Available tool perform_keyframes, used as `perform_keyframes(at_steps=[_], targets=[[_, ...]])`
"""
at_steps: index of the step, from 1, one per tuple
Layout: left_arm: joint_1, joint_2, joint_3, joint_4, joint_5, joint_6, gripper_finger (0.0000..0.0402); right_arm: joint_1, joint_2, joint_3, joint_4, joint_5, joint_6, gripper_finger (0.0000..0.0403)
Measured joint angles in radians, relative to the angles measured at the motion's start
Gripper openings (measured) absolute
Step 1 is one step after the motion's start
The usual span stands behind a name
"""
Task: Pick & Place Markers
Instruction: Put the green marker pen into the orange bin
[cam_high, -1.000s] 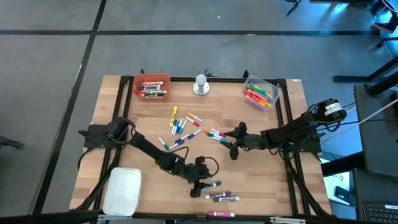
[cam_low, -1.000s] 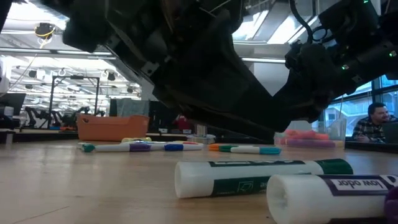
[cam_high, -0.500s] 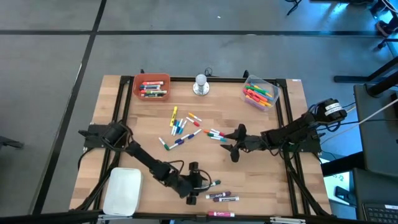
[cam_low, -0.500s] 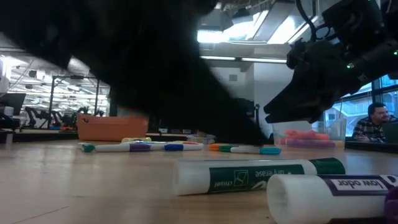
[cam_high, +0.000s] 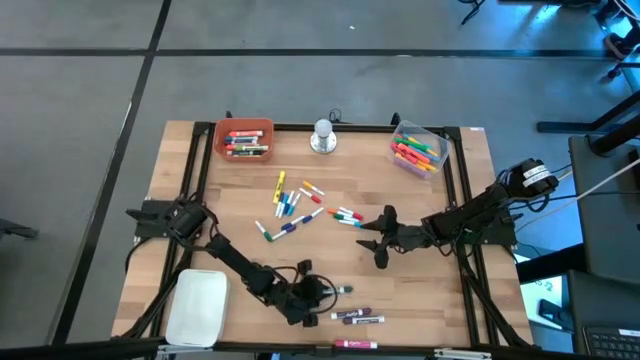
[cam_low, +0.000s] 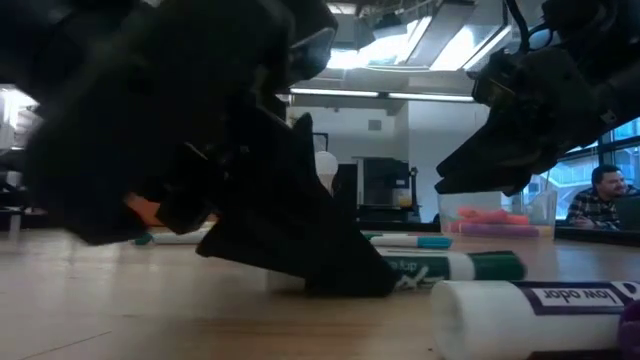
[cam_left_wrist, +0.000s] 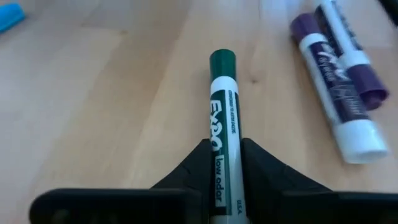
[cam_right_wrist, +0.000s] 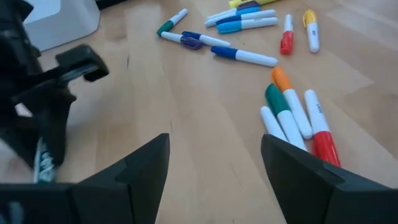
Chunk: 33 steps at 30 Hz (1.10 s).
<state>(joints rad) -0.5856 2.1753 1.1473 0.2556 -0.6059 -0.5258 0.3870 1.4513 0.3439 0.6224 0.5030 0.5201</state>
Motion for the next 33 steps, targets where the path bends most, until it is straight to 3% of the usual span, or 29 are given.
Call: perform_keyframes(at_steps=[3, 8, 17, 24, 27, 33], targets=[[0.029, -0.025, -0.001, -0.071, -0.006, 0.013, 0.0058, 0.013, 0.0, 0.0, -0.009, 0.002, 0.005, 0.0253], [0.122, -0.149, -0.011, -0.354, -0.045, 0.101, 0.0058, 0.026, 0.0, 0.0, -0.06, 0.002, 0.029, 0.0253], [0.397, -0.548, -0.077, -0.789, -0.074, 0.339, 0.0058, 0.025, 0.0, 0.0, -0.215, 0.063, 0.078, 0.0253], [0.778, -0.851, -0.357, -0.761, -0.01, 0.55, 0.0058, 0.025, 0.0, 0.0, -0.263, 0.164, 0.096, 0.0253], [0.954, -0.966, -0.461, -0.715, 0.072, 0.593, 0.0058, 0.023, 0.0, 0.0, -0.254, 0.164, 0.047, 0.0253], [1.184, -1.128, -0.523, -0.639, 0.226, 0.621, 0.0058, 0.022, 0.0, 0.0, -0.254, 0.153, 0.04, 0.0253]])
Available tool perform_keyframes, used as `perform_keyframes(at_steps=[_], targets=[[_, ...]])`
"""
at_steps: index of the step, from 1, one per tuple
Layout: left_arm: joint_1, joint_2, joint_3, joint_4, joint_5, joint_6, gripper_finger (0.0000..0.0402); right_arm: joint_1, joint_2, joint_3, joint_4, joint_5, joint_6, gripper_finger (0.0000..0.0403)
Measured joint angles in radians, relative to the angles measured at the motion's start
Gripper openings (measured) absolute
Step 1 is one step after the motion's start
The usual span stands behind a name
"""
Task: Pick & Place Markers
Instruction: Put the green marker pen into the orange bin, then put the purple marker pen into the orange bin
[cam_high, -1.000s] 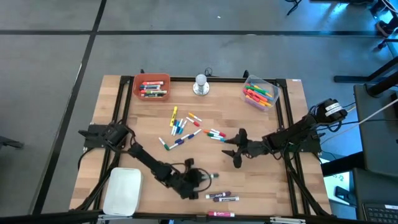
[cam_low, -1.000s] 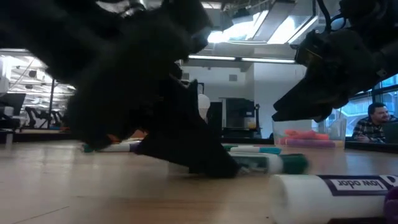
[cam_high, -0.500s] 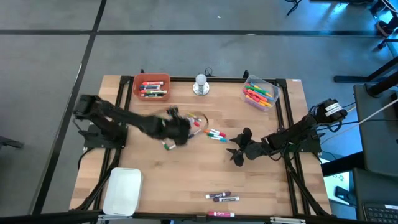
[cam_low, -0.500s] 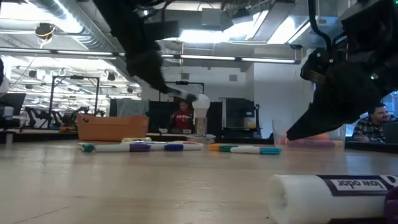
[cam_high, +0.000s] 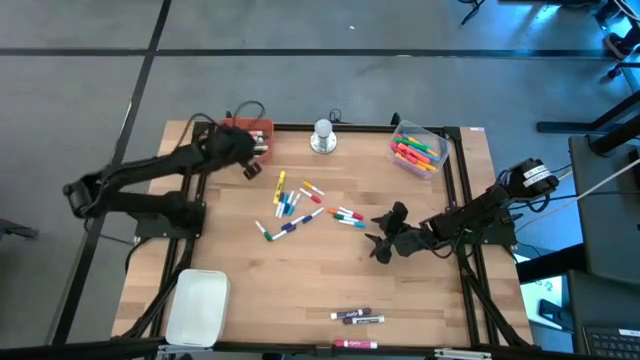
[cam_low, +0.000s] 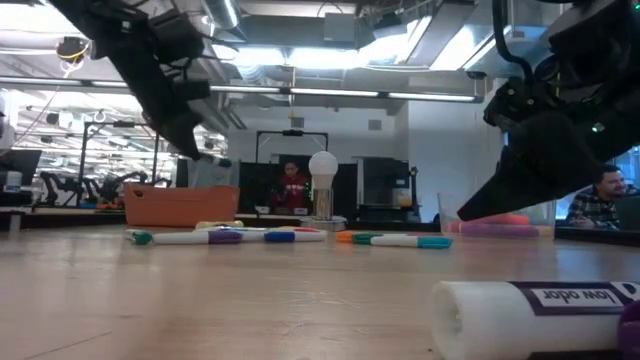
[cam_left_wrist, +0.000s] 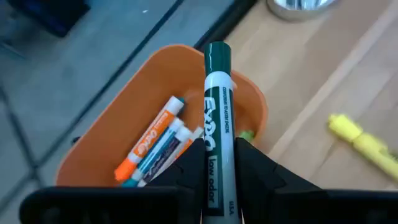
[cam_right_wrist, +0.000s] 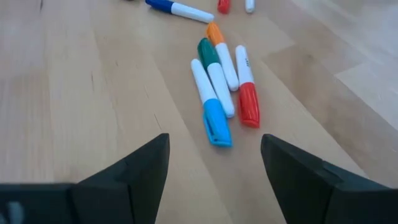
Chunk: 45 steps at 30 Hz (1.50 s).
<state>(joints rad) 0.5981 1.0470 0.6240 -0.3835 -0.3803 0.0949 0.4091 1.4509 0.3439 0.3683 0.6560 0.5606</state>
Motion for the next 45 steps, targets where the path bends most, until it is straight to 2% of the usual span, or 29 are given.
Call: perform_keyframes(at_steps=[3, 5, 9, 12, 15, 19, 24, 27, 31, 33, 38, 42, 45], targets=[[0.11, -0.01, 0.0, 0.014, 0.139, -0.014, 0.0058, 0.0, 0.0, 0.0, 0.0, -0.001, 0.007, 0.0253], [0.177, 0.009, 0.0, 0.009, 0.194, -0.044, 0.0058, 0.0, 0.0, 0.0, 0.0, -0.004, 0.012, 0.0253], [0.282, 0.07, 0.0, -0.018, 0.201, -0.107, 0.0059, 0.0, 0.0, 0.0, 0.002, -0.086, 0.086, 0.0253], [0.329, 0.122, 0.0, -0.007, 0.216, -0.126, 0.0079, 0.001, 0.0, 0.0, 0.007, -0.181, 0.138, 0.0253], [0.355, 0.17, 0.0, 0.015, 0.246, -0.111, 0.0104, 0.021, 0.0, 0.0, 0.006, -0.244, 0.184, 0.0253], [0.37, 0.206, 0.0, 0.021, 0.27, -0.133, 0.0122, 0.053, 0.0, 0.0, 0.008, -0.25, 0.193, 0.0253], [0.364, 0.194, 0.0, 0.018, 0.271, -0.138, 0.0137, 0.055, 0.0, 0.0, 0.012, -0.272, 0.168, 0.0253], [0.33, 0.144, 0.007, 0.006, 0.299, -0.187, 0.0143, 0.055, 0.0, 0.025, 0.024, -0.384, 0.104, 0.0253], [0.173, 0.032, 0.002, 0.094, 0.401, -0.268, 0.0143, 0.075, 0.0, 0.086, 0.104, -0.594, -0.04, 0.0253], [0.04, -0.009, -0.022, 0.153, 0.391, -0.316, 0.0141, 0.1, 0.0, 0.121, 0.103, -0.627, -0.102, 0.0253], [-0.318, -0.004, -0.096, 0.238, 0.224, -0.445, 0.0133, 0.178, 0.017, 0.177, 0.085, -0.631, -0.243, 0.0253], [-0.588, 0.062, -0.138, 0.366, 0.106, -0.54, 0.0132, 0.226, 0.062, 0.208, 0.077, -0.631, -0.316, 0.0253], [-0.756, 0.136, -0.143, 0.471, -0.035, -0.555, 0.0132, 0.24, 0.12, 0.238, 0.07, -0.626, -0.329, 0.0253]])
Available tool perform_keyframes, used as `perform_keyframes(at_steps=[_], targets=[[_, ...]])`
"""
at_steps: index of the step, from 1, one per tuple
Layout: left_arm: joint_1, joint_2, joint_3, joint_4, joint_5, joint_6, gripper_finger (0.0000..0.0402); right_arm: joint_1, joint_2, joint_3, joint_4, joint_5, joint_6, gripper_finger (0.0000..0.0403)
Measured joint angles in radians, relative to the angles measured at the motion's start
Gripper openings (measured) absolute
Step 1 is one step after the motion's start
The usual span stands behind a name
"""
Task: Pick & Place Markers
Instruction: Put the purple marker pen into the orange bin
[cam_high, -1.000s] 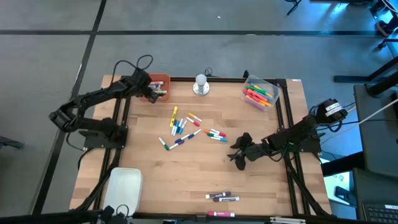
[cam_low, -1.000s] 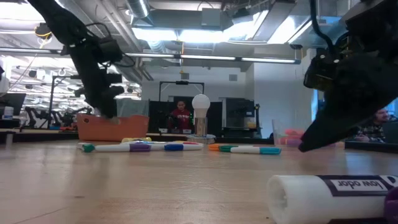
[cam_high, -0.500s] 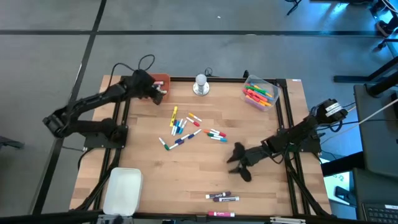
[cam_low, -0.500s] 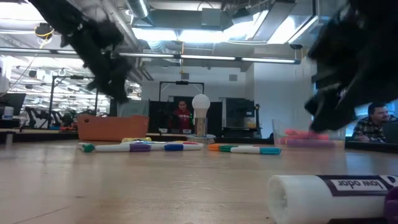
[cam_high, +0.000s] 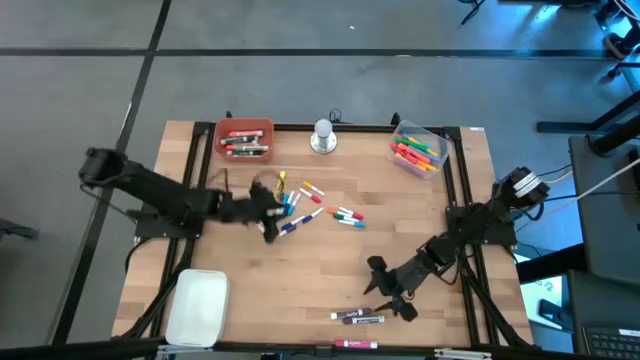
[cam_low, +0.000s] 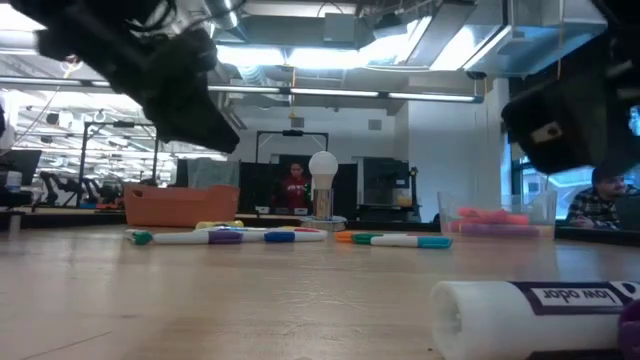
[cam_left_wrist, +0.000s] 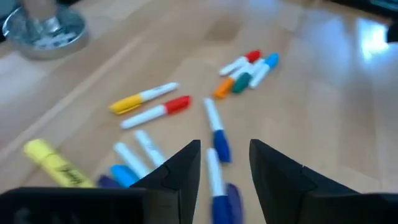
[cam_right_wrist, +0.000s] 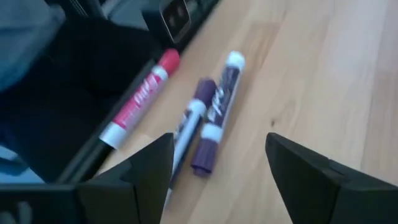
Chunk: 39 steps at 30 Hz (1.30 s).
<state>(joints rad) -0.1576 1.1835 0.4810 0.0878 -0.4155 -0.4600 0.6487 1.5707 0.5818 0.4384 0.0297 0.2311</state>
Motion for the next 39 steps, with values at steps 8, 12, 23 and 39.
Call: perform_keyframes(at_steps=[8, 12, 23, 39], targets=[[-0.245, 0.236, 0.021, 0.257, -0.23, -0.026, 0.0132, 0.002, 0.159, 0.099, -0.019, 0.001, -0.031, 0.0253], [-0.288, 0.308, 0.067, 0.29, -0.237, -0.035, 0.0132, 0.006, 0.208, 0.16, -0.068, -0.02, -0.03, 0.0253], [-0.304, 0.413, 0.14, 0.29, -0.257, -0.035, 0.0132, -0.035, 0.232, 0.198, -0.201, -0.005, -0.065, 0.0234], [-0.274, 0.582, 0.286, 0.315, -0.142, -0.025, 0.0132, -0.15, 0.23, 0.199, -0.278, 0.133, -0.086, 0.0066]])
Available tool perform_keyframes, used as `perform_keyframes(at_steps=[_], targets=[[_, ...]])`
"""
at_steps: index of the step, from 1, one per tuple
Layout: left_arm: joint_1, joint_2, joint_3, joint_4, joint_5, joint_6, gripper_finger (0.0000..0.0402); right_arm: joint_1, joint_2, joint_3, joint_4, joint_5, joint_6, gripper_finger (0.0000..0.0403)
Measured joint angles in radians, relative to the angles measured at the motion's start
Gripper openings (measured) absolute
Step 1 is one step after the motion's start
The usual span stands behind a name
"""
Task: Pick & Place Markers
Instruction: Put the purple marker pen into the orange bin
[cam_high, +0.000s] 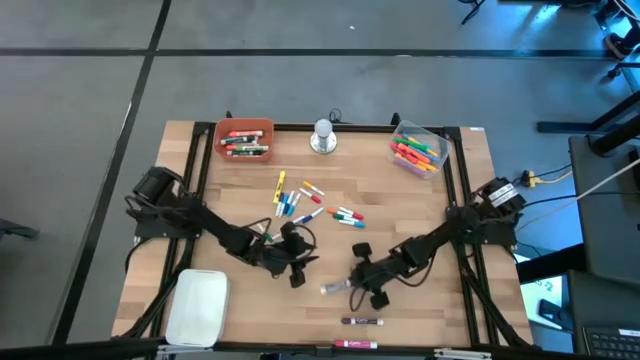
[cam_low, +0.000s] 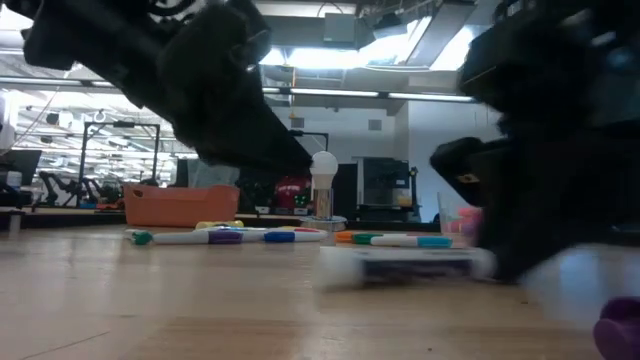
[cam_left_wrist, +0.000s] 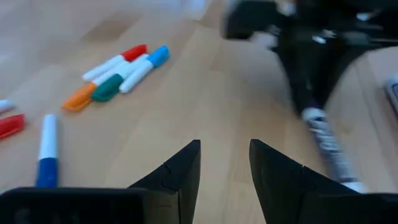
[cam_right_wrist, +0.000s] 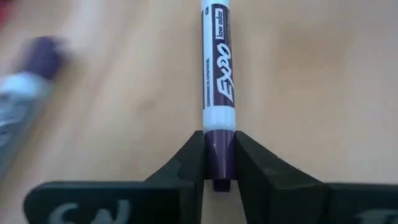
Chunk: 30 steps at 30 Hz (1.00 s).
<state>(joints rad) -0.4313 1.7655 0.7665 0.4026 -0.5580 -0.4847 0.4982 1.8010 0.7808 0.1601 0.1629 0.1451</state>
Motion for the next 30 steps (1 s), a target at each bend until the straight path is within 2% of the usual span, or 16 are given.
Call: perform_keyframes(at_steps=[3, 8, 11, 14, 20, 25, 30], targets=[[0.004, 0.056, 0.031, 0.002, 0.016, 0.031, 0.0133, -0.018, 0.001, 0.0, -0.002, 0.064, 0.023, 0.0066], [0.03, 0.129, 0.08, 0.105, 0.151, 0.106, 0.0149, -0.036, 0.002, -0.002, -0.004, 0.179, 0.097, 0.0066], [0.054, 0.155, 0.118, 0.096, 0.199, 0.167, 0.0159, -0.039, 0.004, -0.002, -0.001, 0.228, 0.133, 0.0066], [0.08, 0.183, 0.148, 0.09, 0.22, 0.202, 0.0166, -0.038, 0.004, 0.002, -0.004, 0.249, 0.139, 0.0066], [0.14, 0.244, 0.189, 0.031, 0.36, 0.269, 0.0166, -0.038, 0.005, 0.01, -0.007, 0.252, 0.136, 0.0066], [0.155, 0.248, 0.195, -0.004, 0.374, 0.283, 0.0138, -0.038, 0.005, 0.011, -0.012, 0.251, 0.144, 0.009], [0.156, 0.248, 0.195, -0.042, 0.369, 0.334, 0.0065, -0.038, 0.005, 0.011, -0.013, 0.252, 0.157, 0.012]])
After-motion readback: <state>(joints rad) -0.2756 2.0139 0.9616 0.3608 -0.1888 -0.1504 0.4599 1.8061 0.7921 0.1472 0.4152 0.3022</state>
